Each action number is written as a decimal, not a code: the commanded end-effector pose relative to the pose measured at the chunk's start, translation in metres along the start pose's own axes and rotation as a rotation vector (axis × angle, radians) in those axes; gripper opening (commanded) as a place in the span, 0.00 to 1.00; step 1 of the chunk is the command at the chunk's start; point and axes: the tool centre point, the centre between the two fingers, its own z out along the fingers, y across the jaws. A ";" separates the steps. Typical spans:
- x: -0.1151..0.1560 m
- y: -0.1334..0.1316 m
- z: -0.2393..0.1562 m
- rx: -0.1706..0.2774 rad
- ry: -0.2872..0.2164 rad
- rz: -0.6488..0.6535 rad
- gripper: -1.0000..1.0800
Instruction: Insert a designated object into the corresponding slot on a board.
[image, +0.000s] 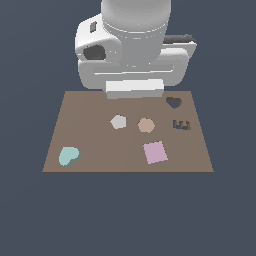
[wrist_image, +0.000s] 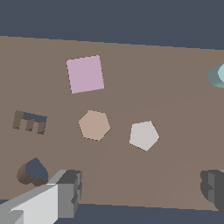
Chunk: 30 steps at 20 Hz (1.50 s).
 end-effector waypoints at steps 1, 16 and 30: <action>0.000 0.000 0.000 0.000 0.000 0.000 0.96; 0.034 0.048 0.031 0.001 0.010 0.055 0.96; 0.094 0.143 0.086 0.006 0.028 0.161 0.96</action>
